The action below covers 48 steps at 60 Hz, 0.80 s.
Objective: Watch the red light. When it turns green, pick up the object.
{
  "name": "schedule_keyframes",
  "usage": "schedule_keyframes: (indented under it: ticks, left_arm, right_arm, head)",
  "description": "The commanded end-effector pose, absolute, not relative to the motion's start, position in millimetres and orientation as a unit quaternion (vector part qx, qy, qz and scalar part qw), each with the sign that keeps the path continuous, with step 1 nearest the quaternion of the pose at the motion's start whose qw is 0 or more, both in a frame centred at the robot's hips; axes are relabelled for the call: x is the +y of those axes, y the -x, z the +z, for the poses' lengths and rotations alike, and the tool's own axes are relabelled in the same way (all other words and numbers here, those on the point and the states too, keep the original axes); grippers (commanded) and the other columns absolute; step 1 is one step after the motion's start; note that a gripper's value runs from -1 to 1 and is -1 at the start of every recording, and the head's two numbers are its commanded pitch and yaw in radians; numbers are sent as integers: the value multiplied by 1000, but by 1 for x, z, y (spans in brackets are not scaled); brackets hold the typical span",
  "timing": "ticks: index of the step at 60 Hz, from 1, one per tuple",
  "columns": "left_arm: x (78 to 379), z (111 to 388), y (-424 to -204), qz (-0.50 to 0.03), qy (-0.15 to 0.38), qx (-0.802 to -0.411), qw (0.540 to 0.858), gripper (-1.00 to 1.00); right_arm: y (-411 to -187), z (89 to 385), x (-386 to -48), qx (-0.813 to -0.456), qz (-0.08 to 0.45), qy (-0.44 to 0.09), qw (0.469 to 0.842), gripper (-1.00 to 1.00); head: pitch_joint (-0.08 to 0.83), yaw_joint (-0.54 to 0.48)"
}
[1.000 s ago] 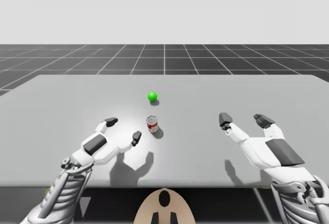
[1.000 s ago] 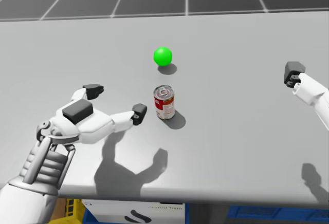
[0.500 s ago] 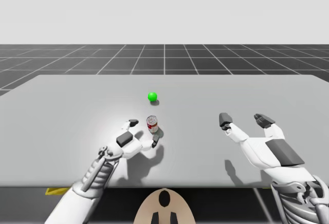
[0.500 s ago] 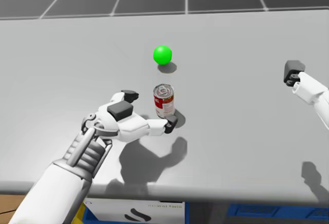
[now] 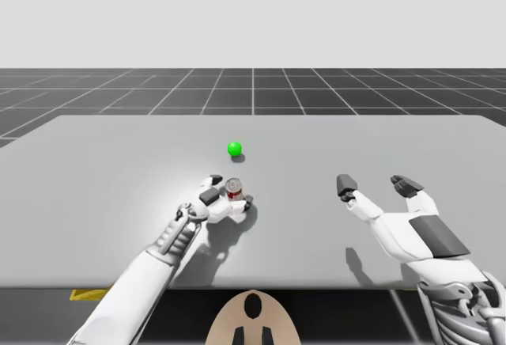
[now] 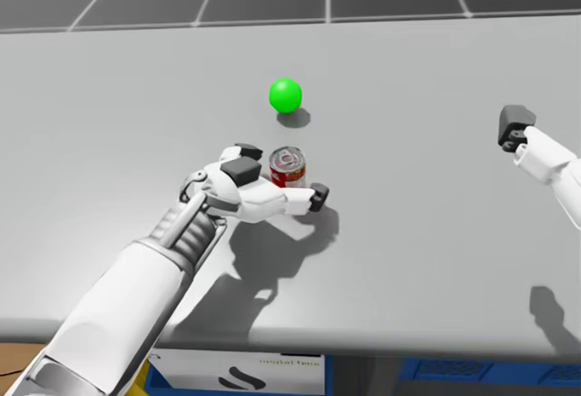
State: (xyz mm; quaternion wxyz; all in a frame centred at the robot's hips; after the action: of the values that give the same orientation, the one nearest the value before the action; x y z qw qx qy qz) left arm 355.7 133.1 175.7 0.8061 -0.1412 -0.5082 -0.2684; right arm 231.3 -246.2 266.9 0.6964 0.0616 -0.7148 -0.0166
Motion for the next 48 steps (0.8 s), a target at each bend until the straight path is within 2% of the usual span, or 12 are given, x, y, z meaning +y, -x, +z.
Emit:
schedule_keyframes:
  ticks: [1, 4, 6, 7, 8, 10, 23, 39, 44, 48]
  left_arm:
    - [98, 165, -353, -255, 190, -497, 807, -1000]
    - [96, 162, -350, -262, 193, -495, 805, -1000]
    - [95, 160, -349, -265, 191, -498, 804, -802]
    - [94, 159, -346, -267, 191, -499, 802, -455]
    - [93, 158, -346, -271, 195, -497, 801, 656]
    - [91, 158, -344, -277, 190, -500, 798, 968]
    - [91, 157, -340, -284, 189, -505, 793, 1000]
    - [93, 157, -338, -283, 191, -505, 793, 1000]
    - [94, 160, -338, -279, 191, -506, 793, 1000]
    - [99, 176, -339, -277, 188, -517, 788, 1000]
  right_arm:
    - [-231, 266, -244, -714, -21, -67, 697, -1000]
    - [-231, 266, -244, -714, -21, -67, 696, -1000]
    - [-231, 266, -244, -715, -21, -67, 696, -1000]
    - [-231, 266, -244, -715, -21, -67, 696, -1000]
    - [-231, 266, -244, -715, -21, -67, 696, -1000]
    - [-231, 266, -245, -715, -21, -67, 696, -1000]
    - [-231, 267, -246, -715, -23, -67, 695, -1000]
    - [-230, 268, -250, -716, -30, -66, 694, -1000]
    - [-231, 268, -250, -716, -30, -65, 694, -1000]
    - [-231, 268, -251, -715, -30, -65, 696, -1000]
  head:
    - [646, 91]
    - [644, 92]
    - [644, 93]
    - [643, 93]
    - [641, 93]
    - [639, 95]
    - [602, 99]
    - [346, 90]
    - [315, 87]
    - [298, 86]
